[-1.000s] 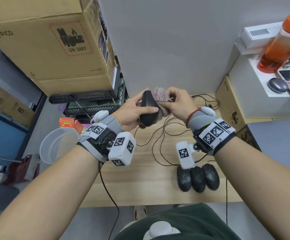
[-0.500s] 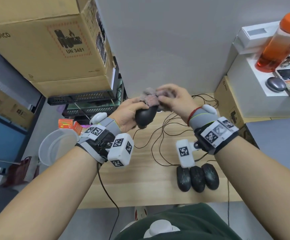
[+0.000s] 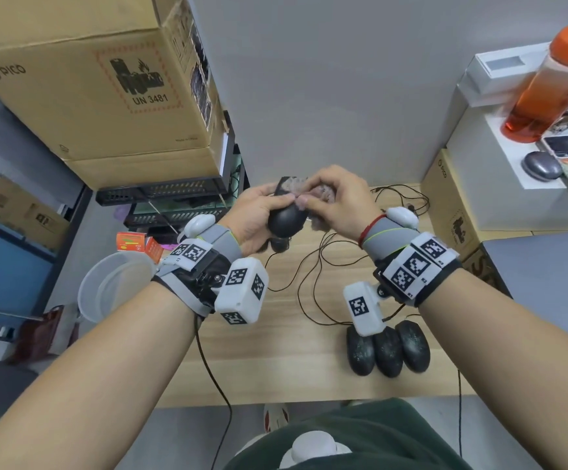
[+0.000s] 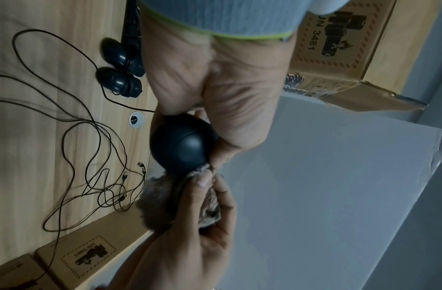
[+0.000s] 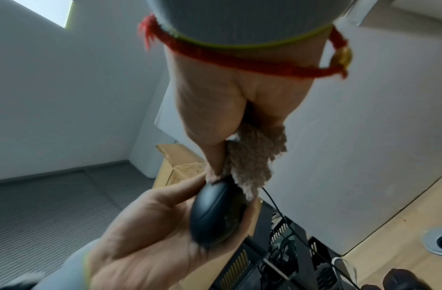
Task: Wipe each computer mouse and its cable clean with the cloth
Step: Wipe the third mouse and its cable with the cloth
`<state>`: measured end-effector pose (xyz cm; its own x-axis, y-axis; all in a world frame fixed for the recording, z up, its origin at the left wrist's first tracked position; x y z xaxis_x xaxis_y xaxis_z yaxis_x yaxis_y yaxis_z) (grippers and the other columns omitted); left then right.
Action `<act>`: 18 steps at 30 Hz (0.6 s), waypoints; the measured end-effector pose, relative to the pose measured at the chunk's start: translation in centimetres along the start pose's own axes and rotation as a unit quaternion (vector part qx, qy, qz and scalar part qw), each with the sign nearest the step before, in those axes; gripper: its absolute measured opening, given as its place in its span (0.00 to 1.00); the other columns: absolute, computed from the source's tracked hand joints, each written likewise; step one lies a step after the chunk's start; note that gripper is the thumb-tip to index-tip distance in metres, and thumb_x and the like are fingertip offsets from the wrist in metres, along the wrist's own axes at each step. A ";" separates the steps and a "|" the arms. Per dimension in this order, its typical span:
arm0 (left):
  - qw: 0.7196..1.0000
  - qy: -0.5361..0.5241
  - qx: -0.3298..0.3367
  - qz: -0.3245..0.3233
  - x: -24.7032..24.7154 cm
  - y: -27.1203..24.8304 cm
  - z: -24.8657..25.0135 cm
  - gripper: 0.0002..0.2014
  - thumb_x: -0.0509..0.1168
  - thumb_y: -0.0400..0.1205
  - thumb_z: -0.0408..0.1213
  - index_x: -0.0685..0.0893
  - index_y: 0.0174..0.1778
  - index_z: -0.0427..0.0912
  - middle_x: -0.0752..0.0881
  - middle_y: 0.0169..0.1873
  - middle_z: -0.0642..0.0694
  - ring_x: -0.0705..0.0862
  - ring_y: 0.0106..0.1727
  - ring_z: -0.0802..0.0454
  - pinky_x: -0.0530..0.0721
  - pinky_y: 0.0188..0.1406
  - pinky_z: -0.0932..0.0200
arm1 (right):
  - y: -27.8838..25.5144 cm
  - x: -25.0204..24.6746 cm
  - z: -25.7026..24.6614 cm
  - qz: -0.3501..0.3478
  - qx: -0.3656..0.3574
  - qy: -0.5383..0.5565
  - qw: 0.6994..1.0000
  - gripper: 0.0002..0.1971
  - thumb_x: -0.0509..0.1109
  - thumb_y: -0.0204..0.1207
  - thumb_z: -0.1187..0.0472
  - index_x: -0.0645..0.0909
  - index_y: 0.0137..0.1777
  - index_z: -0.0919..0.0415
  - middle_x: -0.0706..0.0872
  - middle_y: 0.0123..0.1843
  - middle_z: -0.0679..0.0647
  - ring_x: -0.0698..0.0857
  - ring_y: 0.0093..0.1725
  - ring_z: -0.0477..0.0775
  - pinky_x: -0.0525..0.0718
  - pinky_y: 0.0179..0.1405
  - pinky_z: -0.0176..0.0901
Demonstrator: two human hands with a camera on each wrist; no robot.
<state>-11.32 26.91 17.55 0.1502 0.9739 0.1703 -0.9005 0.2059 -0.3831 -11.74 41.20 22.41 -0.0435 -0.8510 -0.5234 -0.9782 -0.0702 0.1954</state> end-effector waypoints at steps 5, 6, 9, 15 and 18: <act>1.000 0.022 -0.019 -0.007 -0.2 -0.3 -0.5 0.16 0.61 0.89 0.30 0.79 0.71 0.27 0.89 0.51 0.32 0.87 0.53 0.34 0.82 0.59 0.36 | 0.1 -0.2 0.6 0.005 0.040 0.031 0.999 0.06 0.82 0.70 0.60 0.87 0.42 0.56 0.85 0.42 0.50 0.86 0.35 0.49 0.84 0.38 0.37; 1.000 0.022 -0.018 -0.012 0.2 -0.5 -0.5 0.16 0.61 0.89 0.30 0.78 0.71 0.26 0.89 0.49 0.32 0.88 0.51 0.34 0.83 0.59 0.34 | 0.4 -1.2 1.1 0.044 0.051 0.023 0.997 0.06 0.81 0.71 0.59 0.87 0.43 0.55 0.85 0.42 0.49 0.85 0.34 0.49 0.83 0.37 0.35; 1.000 0.007 -0.017 -0.006 0.5 -0.4 -0.2 0.15 0.59 0.90 0.31 0.79 0.69 0.25 0.88 0.50 0.33 0.89 0.43 0.38 0.85 0.58 0.32 | 0.5 -0.9 0.1 0.047 0.014 0.011 0.999 0.05 0.82 0.69 0.57 0.88 0.41 0.51 0.83 0.44 0.48 0.85 0.37 0.44 0.82 0.37 0.33; 0.999 -0.001 -0.035 0.013 -0.1 -0.6 -0.6 0.13 0.60 0.88 0.33 0.81 0.65 0.30 0.88 0.48 0.34 0.87 0.42 0.40 0.88 0.44 0.47 | -0.4 0.7 -1.4 -0.044 -0.018 -0.012 0.999 0.07 0.83 0.68 0.58 0.87 0.39 0.49 0.83 0.44 0.49 0.86 0.31 0.51 0.83 0.29 0.43; 0.999 -0.008 -0.032 0.001 0.3 -0.6 -0.6 0.15 0.57 0.90 0.31 0.79 0.68 0.26 0.86 0.50 0.32 0.87 0.44 0.38 0.92 0.38 0.48 | 0.4 -1.4 0.9 0.044 0.038 0.035 0.998 0.11 0.81 0.71 0.59 0.82 0.36 0.46 0.85 0.49 0.56 0.85 0.23 0.59 0.83 0.19 0.47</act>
<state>-10.53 27.12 17.25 0.1417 0.9728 0.1832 -0.8725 0.2102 -0.4411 -12.24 42.84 22.54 -0.1179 -0.8867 -0.4471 -0.9840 0.0438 0.1728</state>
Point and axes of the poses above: each hand's wrist, its own y-axis towards the middle knuckle, its own x-axis out of the palm, z = x × y, the point moved 10 cm from there along y, towards the middle knuckle
